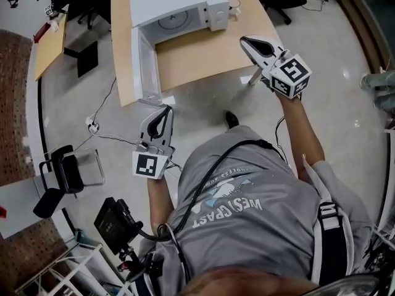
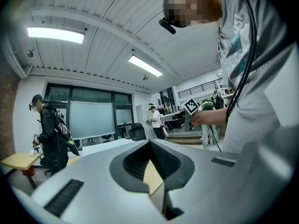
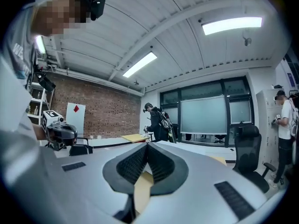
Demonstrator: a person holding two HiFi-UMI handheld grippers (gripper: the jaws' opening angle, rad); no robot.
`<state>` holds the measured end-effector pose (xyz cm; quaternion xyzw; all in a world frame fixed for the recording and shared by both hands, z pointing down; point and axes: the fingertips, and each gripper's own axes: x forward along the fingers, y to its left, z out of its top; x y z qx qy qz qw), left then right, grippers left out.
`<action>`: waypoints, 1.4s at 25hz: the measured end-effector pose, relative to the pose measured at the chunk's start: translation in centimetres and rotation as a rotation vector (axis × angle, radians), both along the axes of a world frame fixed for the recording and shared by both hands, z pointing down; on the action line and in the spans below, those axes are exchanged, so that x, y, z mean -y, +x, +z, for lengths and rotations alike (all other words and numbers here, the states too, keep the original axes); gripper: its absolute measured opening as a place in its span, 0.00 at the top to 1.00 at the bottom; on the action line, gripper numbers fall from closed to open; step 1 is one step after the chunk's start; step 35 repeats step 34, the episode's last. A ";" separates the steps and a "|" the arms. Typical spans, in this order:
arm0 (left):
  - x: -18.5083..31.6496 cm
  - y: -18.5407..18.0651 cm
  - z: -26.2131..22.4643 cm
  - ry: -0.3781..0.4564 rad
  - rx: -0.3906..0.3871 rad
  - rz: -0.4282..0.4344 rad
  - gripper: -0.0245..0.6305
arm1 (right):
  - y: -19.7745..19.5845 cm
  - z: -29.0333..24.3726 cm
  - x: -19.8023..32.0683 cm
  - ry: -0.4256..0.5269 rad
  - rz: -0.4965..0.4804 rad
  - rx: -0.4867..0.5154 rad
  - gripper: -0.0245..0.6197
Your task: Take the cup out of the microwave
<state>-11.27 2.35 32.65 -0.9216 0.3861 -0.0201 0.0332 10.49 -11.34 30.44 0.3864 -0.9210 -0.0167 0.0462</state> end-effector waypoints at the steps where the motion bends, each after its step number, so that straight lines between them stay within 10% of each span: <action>1: -0.5 -0.2 0.1 0.001 -0.002 0.005 0.90 | -0.5 0.0 -1.0 0.000 -0.008 -0.007 0.94; 19: -9.2 -0.3 3.7 -0.009 0.037 0.123 0.90 | -6.8 2.5 -17.6 -0.064 -0.116 -0.064 0.94; 35: -13.0 -0.9 28.2 -0.586 0.188 0.157 0.90 | -8.7 5.9 -20.7 -0.175 -0.114 -0.073 0.94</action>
